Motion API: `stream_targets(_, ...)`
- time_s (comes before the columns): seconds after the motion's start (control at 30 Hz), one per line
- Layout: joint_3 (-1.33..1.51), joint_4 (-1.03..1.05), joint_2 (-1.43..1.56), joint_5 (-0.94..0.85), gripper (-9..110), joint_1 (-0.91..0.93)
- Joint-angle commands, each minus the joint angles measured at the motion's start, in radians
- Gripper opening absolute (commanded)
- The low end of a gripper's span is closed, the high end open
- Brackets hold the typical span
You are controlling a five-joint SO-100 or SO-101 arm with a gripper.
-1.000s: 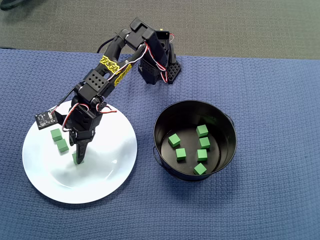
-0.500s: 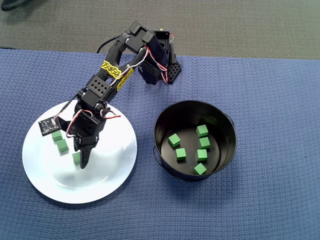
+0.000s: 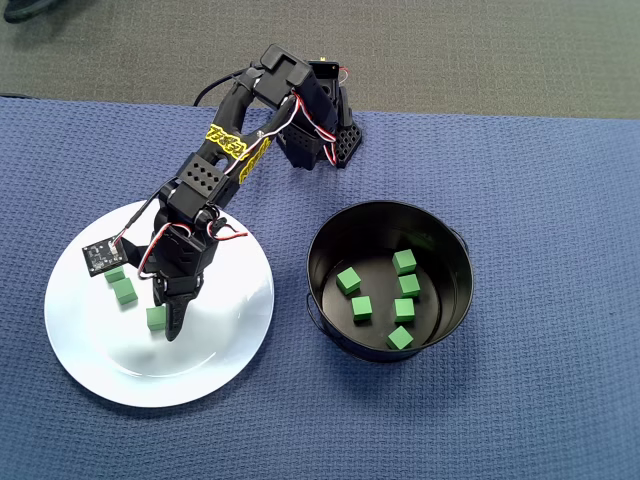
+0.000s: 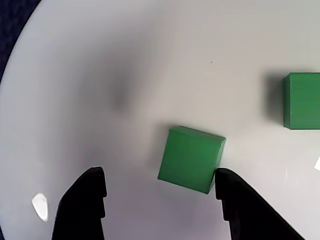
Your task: Pick up the green cubes from the white plate and place them in the black recipient
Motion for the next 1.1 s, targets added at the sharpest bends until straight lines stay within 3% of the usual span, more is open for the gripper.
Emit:
stream_targets(0.0, -0.002, -0.046, 0.029, 0.000, 20, 0.011)
stream_targets(0.53, -0.018, -0.074, -0.029, 0.002, 18, 0.028)
stream_targets(0.7, -0.021, -0.077, -0.031, 0.002, 11, 0.031)
stream_targets(0.8, -0.021, -0.077, -0.031, 0.003, 0, 0.031)
stream_targets(1.07, -0.018, -0.091, -0.028, 0.017, 0, 0.035)
